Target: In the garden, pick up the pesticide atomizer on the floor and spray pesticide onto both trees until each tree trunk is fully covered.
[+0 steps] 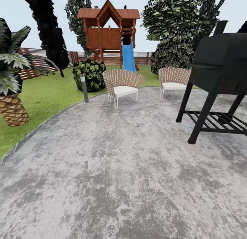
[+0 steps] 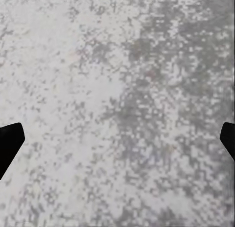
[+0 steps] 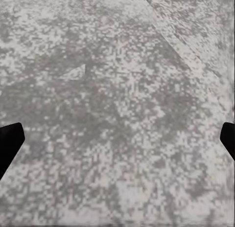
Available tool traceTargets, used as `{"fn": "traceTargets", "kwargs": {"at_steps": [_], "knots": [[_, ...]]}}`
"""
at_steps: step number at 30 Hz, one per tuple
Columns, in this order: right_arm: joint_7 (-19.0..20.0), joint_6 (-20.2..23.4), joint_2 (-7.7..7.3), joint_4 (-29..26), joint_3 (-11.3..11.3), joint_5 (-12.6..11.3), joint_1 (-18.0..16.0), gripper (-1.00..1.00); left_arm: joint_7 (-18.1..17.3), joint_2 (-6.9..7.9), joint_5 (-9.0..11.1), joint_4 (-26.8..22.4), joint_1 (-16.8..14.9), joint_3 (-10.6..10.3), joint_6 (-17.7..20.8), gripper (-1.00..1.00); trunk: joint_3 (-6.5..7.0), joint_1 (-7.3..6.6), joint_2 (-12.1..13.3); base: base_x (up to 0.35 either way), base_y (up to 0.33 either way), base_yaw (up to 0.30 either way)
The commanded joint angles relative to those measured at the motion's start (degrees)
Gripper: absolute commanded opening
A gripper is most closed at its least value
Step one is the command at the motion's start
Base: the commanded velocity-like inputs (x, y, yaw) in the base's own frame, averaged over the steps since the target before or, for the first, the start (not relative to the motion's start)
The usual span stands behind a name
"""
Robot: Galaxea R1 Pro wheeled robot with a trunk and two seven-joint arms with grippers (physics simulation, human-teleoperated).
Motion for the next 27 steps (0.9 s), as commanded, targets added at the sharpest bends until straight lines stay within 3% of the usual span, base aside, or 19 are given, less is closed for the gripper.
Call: {"fn": "traceTargets", "kwargs": {"at_steps": [1,27], "knots": [[0.0,0.0,0.00,0.0,0.0,0.0,0.0,1.00,0.0,0.00,0.0,0.0,0.0,0.0,0.0,1.00,0.00,0.00,0.0,0.004,0.003,-0.264],[0.0,0.0,0.00,0.0,0.0,0.0,0.0,1.00,0.0,0.00,0.0,0.0,0.0,0.0,0.0,1.00,0.00,0.00,0.0,0.000,0.000,-0.264]]}}
